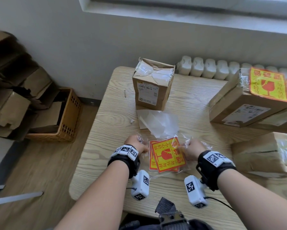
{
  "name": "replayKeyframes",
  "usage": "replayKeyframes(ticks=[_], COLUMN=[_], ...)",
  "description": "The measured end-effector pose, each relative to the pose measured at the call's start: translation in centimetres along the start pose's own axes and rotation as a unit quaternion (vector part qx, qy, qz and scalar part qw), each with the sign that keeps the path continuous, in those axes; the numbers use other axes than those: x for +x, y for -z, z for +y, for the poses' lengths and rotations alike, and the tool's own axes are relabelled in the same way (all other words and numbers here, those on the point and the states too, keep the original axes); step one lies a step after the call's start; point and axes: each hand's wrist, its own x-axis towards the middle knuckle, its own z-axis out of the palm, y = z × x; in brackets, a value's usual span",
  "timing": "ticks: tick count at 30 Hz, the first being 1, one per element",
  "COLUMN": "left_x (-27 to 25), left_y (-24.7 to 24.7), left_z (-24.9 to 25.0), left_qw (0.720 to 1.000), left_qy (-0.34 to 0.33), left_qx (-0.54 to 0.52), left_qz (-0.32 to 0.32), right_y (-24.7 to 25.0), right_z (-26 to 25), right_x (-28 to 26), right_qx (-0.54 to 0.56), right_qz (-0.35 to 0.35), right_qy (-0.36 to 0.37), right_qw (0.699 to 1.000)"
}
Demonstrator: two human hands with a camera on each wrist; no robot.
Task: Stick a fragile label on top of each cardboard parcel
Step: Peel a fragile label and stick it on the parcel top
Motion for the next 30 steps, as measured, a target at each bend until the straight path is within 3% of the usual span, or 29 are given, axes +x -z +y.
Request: replayKeyframes(ticks=[4,10,14,19,23,30], left_x=[0.0,-1.0,-2.3,-4.4,-5.3,-7.3], left_y=[-0.1,0.3,-0.3,-1.5,-2.3,-4.4], left_z=[0.2,0.8,2.1,4.1,5.7,8.4], left_qw=[1.000,0.990,0.975,0.963,0.963,0.981], left_qy=[0.012,0.050,0.050,0.026,-0.037,-0.126], left_qx=[0.005,-0.017,-0.010,-0.006,0.000,-0.009], left_qz=[0.021,0.130,0.215,0.267,0.266,0.146], right_y=[0.8,3.2,4.7,6.8,8.6,10.2], right_z=[0.4,1.1,1.5,1.9,2.4,2.9], right_x=[-0.2,-1.4,-2.5,-3.9,-4.9,-6.1], right_qx=[-0.017,-0.019,-0.017,-0.041,-0.053,-0.075], right_qz=[0.037,0.074,0.083,0.130,0.165,0.107], right_qy=[0.031,0.046,0.054,0.073,0.093,0.135], right_qw=[0.999,0.996,0.995,0.988,0.981,0.982])
